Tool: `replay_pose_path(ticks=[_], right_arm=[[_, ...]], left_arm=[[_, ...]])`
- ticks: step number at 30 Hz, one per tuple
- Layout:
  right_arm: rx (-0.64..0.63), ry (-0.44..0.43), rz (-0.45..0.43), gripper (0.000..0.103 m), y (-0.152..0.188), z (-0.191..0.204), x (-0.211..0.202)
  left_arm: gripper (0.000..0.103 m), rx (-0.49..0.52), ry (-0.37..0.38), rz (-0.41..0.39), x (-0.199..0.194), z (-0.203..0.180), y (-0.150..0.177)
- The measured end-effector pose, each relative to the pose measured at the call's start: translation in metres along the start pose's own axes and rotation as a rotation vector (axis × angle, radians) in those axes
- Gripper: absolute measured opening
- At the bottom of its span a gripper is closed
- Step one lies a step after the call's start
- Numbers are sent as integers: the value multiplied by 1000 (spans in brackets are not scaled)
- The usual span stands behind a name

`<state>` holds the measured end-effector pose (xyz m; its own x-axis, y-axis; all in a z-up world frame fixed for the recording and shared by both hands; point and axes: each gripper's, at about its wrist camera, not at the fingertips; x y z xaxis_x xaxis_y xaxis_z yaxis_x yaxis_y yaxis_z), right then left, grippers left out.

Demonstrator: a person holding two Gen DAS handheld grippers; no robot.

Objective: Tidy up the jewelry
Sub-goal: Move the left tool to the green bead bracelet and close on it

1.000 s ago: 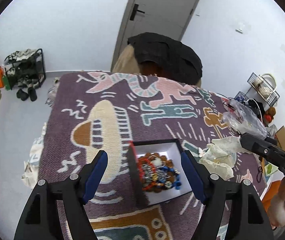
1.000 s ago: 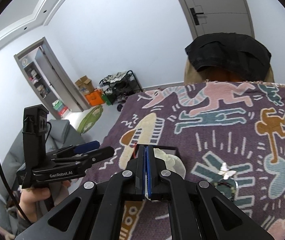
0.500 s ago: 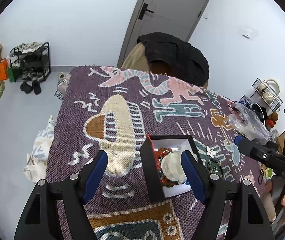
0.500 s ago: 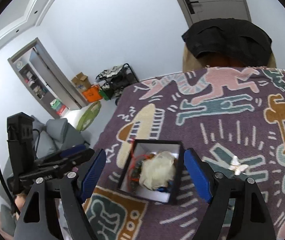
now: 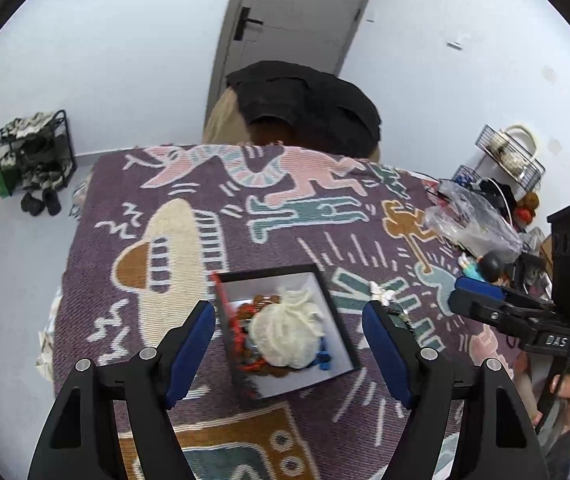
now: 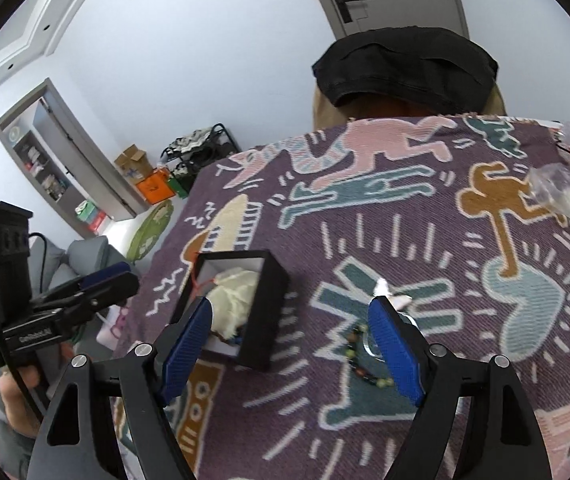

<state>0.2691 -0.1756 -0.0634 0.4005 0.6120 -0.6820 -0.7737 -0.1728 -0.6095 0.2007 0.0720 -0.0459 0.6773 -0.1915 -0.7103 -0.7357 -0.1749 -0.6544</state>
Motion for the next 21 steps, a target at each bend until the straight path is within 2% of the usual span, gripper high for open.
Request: replay_pose_path(ticks=[5,11,15,21], right_arm=[[18,28,-1,81,7,-19,-8],[57,49,-9,81,20,-42,-20],[79,59,-15,81,29,-54,-25],[131,62,-29,81,41,-74,-33]], left_arm=[[82,27,24,21,12,-22,1],[83,69,53,58,26,-51,5],[90,100,76,91,36,-70,7],[89,157,49,85,47,-97,11]])
Point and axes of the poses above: each gripper's, at about its wrist camera, not at the fingertips, and x roughly the way its jaws point, z to its left, y to its underside, and after that the axes turned 1 degree about -y, right-handed
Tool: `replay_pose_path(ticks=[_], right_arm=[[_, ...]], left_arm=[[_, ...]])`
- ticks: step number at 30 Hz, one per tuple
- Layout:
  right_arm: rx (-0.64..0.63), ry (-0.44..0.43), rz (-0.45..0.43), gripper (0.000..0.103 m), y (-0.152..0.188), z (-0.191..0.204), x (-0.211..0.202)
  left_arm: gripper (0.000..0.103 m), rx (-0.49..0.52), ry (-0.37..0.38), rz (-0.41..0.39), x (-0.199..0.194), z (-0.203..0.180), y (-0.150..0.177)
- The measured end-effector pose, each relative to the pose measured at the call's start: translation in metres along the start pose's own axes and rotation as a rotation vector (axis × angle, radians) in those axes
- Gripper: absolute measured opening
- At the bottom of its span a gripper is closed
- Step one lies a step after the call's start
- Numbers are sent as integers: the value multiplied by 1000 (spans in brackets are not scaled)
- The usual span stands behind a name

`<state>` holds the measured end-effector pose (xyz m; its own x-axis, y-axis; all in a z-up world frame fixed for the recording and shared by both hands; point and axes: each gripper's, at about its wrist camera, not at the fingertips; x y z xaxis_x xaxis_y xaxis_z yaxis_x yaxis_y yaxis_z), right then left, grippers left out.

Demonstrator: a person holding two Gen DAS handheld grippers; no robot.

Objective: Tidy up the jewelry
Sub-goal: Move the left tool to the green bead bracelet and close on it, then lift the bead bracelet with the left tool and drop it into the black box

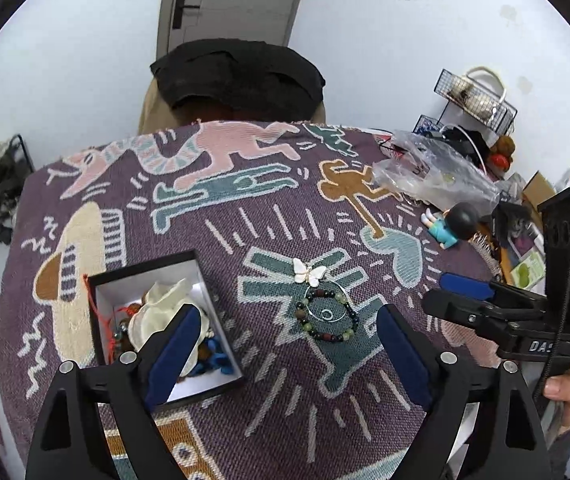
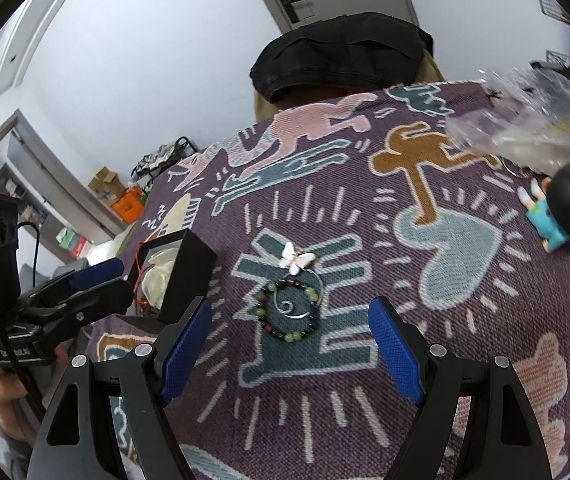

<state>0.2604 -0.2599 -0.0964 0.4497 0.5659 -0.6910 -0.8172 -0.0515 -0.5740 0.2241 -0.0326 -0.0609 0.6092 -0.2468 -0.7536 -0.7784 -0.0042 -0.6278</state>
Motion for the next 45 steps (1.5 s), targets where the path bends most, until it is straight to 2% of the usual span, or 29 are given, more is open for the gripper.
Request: replay_pose_path(ticks=[1,3,6,9,13,17,25,32,37,39,45], right_arm=[[14,-3,-6,81,2,-5,-2],[31,1,-18,81,5,-10,-6],[60,6,-34,81,9,-21,-11],[77,2,-49,80,12,-29,-14],[95,-3,-55,80,17,-37,-14],[104,-7,-50,75,20,-41,-11],[101,-6,-36,68,22,-39,-2],[100,3,-23,65,24,-38,6],[112,3,-20,65,24,-42,9],[113,5,-20,65,23,-42,9],[107,5,-19,65,20,-38,12]], left_arm=[[88,6,6,9,3,-3,0],[74,13,19,31,11,-9,-1],[60,10,18,67,23,-16,-1],[54,3,20,93,36,-22,-1],[52,21,4,126,54,-30,0],[40,2,-23,159,73,-28,1],[40,-9,-58,203,99,-27,7],[34,1,-104,214,114,-30,10],[29,50,-153,224,125,-36,15],[10,38,-151,224,124,-32,14],[9,4,-81,189,109,-24,13]])
Point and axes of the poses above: each gripper's, at about its wrist camera, not at the fingertips, and x roughly the way its jaws point, z to its left, y to its underside, and after that the axes turned 1 degree about -y, right-handed
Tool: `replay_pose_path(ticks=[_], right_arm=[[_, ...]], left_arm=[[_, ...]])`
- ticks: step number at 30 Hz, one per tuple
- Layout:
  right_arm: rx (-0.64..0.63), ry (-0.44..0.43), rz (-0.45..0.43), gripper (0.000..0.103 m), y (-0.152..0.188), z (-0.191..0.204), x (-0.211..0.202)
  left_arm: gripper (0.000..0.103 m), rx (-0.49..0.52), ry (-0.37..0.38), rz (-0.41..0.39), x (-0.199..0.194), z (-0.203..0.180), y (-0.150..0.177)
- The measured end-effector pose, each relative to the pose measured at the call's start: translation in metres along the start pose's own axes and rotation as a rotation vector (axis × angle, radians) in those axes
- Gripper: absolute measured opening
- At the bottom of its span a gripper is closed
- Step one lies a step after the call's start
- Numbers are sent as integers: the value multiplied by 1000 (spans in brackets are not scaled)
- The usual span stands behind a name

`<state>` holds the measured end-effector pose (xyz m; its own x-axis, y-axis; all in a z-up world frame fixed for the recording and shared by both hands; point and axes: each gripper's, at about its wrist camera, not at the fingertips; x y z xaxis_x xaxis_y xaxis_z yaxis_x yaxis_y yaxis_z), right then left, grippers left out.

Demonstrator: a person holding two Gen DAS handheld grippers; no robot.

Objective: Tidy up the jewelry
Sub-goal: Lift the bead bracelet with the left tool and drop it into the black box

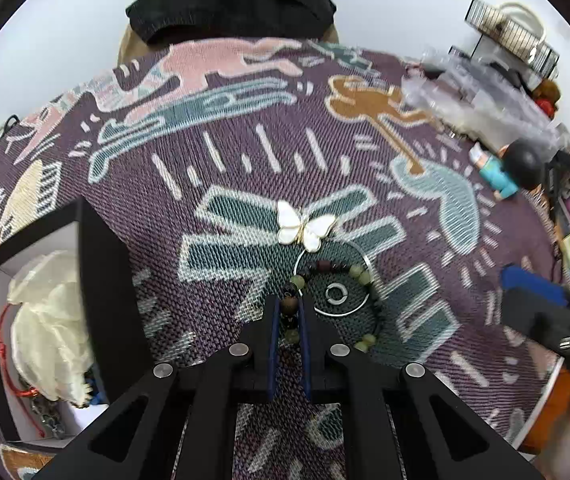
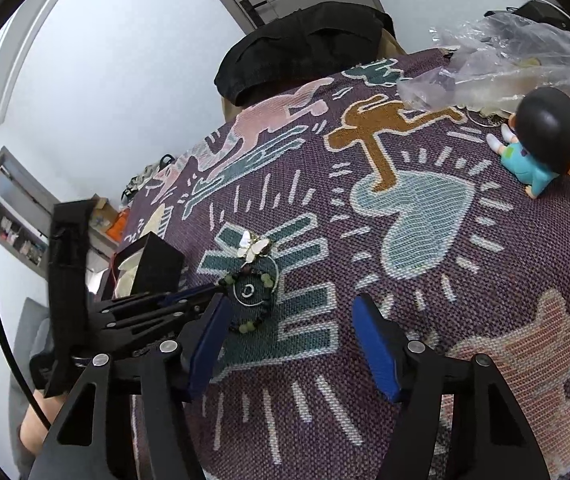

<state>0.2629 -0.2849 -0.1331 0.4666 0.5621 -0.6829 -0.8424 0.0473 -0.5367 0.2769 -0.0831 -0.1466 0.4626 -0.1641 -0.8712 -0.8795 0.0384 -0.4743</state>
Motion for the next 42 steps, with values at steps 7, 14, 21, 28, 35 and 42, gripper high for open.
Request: replay_pose_path(ticks=[7,14,21,28,35,42], right_arm=[[-50,-15,25,53,-3,19,13],[-96,-39,79,34,-6,35,35],[-170,13,135,31,-8,54,60],[-251,92,178,25,-10,69,82],[-300,183,208,22,-11,72,95],[-340,227,216,17,-10,77,103]], left_arm=[[9,-20,47,-103,-51,9,-12],[9,-58,53,-171,-85,29,-18],[9,-85,58,-211,-105,46,-20],[9,-98,49,-234,-118,62,-19],[9,-110,38,-249,-125,74,-16],[9,-122,37,-252,-126,82,-15]])
Point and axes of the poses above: each gripper's, at about its wrist camera, not at the fingertips, and x roughly the way its jaws point, z to its left, y to its underside, and after that the axes turned 1 degree about -y, right-handed
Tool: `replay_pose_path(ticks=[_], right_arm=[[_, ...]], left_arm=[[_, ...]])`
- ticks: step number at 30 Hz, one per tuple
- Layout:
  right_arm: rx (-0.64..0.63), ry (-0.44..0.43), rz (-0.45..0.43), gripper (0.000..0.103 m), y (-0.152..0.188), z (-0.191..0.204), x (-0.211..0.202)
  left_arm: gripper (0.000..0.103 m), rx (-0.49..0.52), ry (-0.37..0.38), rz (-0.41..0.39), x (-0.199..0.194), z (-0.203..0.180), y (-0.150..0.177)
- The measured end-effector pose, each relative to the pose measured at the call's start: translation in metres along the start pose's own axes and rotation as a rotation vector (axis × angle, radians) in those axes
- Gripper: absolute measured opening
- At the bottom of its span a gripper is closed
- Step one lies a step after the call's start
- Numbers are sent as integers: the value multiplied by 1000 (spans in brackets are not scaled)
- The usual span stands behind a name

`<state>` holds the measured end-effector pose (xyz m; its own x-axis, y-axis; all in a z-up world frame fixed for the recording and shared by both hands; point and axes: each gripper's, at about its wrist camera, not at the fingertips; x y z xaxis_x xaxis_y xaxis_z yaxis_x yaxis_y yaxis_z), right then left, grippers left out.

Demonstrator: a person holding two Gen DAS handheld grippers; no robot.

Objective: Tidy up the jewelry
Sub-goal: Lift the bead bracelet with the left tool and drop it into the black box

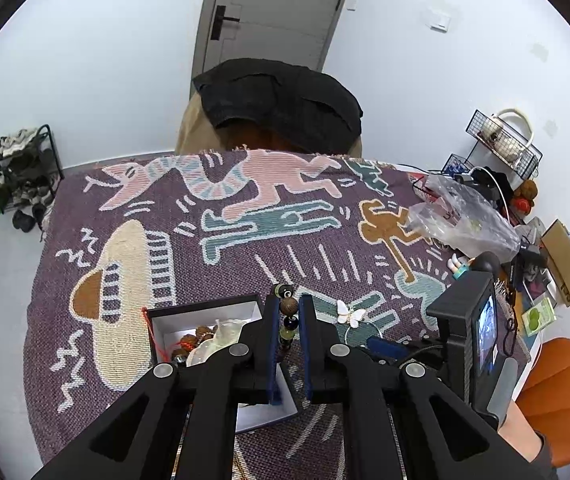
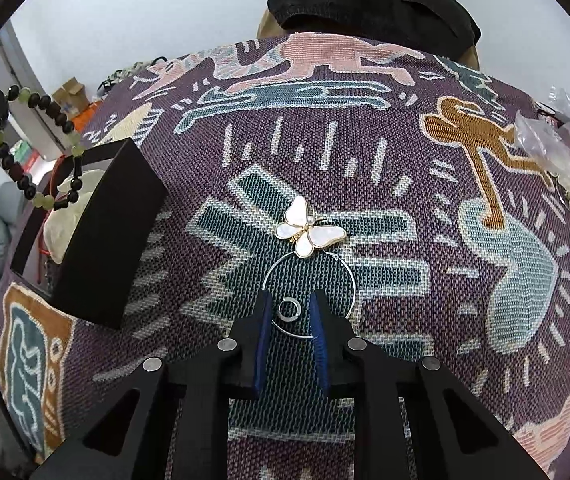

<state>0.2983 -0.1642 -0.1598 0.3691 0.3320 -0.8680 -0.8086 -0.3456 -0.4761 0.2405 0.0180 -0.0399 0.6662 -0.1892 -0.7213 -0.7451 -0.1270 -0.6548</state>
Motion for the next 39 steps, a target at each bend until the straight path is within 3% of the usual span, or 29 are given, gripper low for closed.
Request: replay_pose_path(ticks=[6,18,25,26,28,30,32,39], right_arm=[[-12,0,-4,14,-3,-2,-2],[-13,-48,-109,14,-18,7,-51],[-51,-90,-148,14,-27,36,-70],[-56,-94,-150,14,-28,40,-71],[-67,-114,-153,14,-30,49,-74],[-82,-132,-157,14,-31,60,-75],[-90,-150,-157,14,-33,69,-76],[-105,-213,-156,14,-37,92,-74]], left_arm=[[9,-4,0,-4,-3,4,0],[10,-17,-16,-19,-15,21,-2],[11,17,-63,66,-5,29,10],[14,6,-60,82,-3,33,12],[31,-21,-47,89,-3,41,15],[63,-40,-48,69,-7,50,18],[67,-51,-61,31,-16,59,20],[67,-95,-94,18,-27,88,24]])
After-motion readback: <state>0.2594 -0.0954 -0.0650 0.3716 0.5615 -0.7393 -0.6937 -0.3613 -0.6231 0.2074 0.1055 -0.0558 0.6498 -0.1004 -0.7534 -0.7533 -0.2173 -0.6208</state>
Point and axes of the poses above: each gripper's, at about its wrist camera, not at the fingertips, and x roughly the way its jaws point, z to its left, y to its underside, and after that the axes turned 1 degree about -y, right-handed
